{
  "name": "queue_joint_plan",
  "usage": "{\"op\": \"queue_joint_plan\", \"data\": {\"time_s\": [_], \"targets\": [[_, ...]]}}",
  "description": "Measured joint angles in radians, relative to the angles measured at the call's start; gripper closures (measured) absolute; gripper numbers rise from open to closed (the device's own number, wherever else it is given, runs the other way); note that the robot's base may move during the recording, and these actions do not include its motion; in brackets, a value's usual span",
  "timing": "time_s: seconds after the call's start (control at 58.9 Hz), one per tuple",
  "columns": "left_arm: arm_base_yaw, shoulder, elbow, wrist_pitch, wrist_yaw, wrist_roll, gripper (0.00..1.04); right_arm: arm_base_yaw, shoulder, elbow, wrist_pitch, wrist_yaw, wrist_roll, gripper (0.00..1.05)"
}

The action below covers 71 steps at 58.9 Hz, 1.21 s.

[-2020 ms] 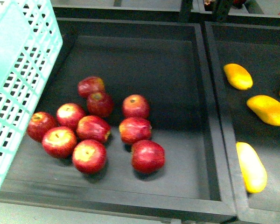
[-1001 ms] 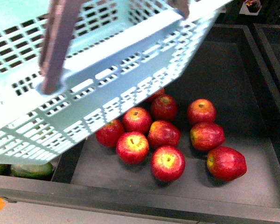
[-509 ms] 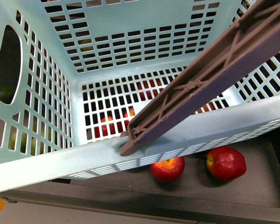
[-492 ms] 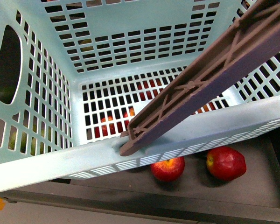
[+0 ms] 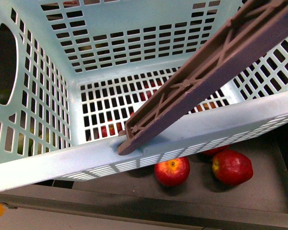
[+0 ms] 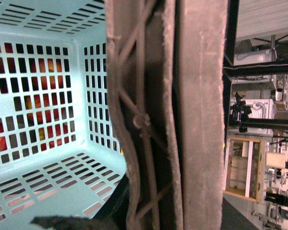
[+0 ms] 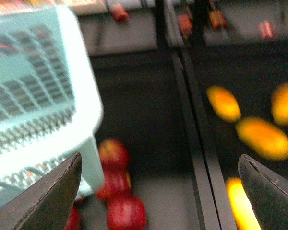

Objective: Pick mango and avocado into basket

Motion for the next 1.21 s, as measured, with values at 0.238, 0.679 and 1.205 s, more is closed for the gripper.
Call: {"op": "queue_joint_plan", "data": {"time_s": [0.238,0.679,1.205], "targets": [[0.000,0.000,0.000,-0.001,-0.003,0.004,0.89,-0.309,0.248,0.048,0.132,-0.180,0.083,0.09],[0.000,0.000,0.000,-0.001,-0.001,0.005,0.89,-0.912,1.164,0.252,0.800,-0.382,-0.392,0.09],[0.000,0.000,0.000,-0.001,-0.002,0.005,0.89,-0.774,1.927,0.783,0.688,-0.369,-1.089,0.09]]}}
